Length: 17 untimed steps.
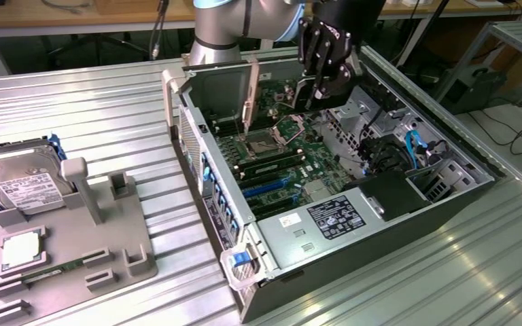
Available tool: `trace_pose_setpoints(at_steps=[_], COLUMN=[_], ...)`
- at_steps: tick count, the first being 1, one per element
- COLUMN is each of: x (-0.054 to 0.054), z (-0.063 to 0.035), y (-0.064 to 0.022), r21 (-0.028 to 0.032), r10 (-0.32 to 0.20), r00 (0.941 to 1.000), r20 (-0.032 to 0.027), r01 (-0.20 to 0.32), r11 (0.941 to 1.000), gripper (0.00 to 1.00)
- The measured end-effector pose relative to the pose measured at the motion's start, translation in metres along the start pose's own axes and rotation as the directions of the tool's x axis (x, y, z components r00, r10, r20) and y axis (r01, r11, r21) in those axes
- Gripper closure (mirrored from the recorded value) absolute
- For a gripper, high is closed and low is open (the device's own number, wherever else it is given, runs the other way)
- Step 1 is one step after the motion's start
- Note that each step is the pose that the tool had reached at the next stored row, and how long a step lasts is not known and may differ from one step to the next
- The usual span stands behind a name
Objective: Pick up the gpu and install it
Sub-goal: 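Insert the gpu into the slot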
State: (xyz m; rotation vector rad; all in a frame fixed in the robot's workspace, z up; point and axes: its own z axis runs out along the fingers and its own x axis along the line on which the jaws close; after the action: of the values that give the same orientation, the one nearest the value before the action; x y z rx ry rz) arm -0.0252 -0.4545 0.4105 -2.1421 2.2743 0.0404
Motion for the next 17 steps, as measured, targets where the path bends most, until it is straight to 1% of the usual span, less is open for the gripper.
trace_pose_setpoints(at_steps=[2,4,6,9,11,12,13,14,15,17], x=[0.000,0.000,0.000,-0.001,0.000,0.000,0.000,-0.001,-0.001,-0.001], z=[0.0020,0.0033,0.0063,0.0125,0.0160,0.0175,0.0179,0.0188,0.0203,0.0241], y=[-0.0002,-0.0002,-0.0007,-0.0013,-0.0014,-0.0012,-0.0009,-0.0003,0.0010,0.0033], r21=[-0.0004,-0.0011,-0.0014,-0.0016,-0.0018,0.0015,0.0079,0.0117,0.0128,0.0128], r10=[-0.007,-0.024,-0.040,-0.043,-0.045,-0.045,-0.045,-0.045,-0.045,-0.045], r00=[1.0000,0.9997,0.9992,0.9991,0.9990,0.9990,0.9990,0.9990,0.9990,0.9990], r20=[0.0034,0.0064,0.0068,0.0067,0.0051,0.0050,0.0043,0.0045,0.0046,0.0047], r01=[0.007,0.024,0.040,0.043,0.045,0.045,0.045,0.045,0.045,0.045], r11=[1.0000,0.9997,0.9992,0.9991,0.9990,0.9990,0.9990,0.9989,0.9989,0.9989], gripper=[0.72,0.72,0.72,0.72,0.72,0.72,0.72,0.72,0.72,0.72])
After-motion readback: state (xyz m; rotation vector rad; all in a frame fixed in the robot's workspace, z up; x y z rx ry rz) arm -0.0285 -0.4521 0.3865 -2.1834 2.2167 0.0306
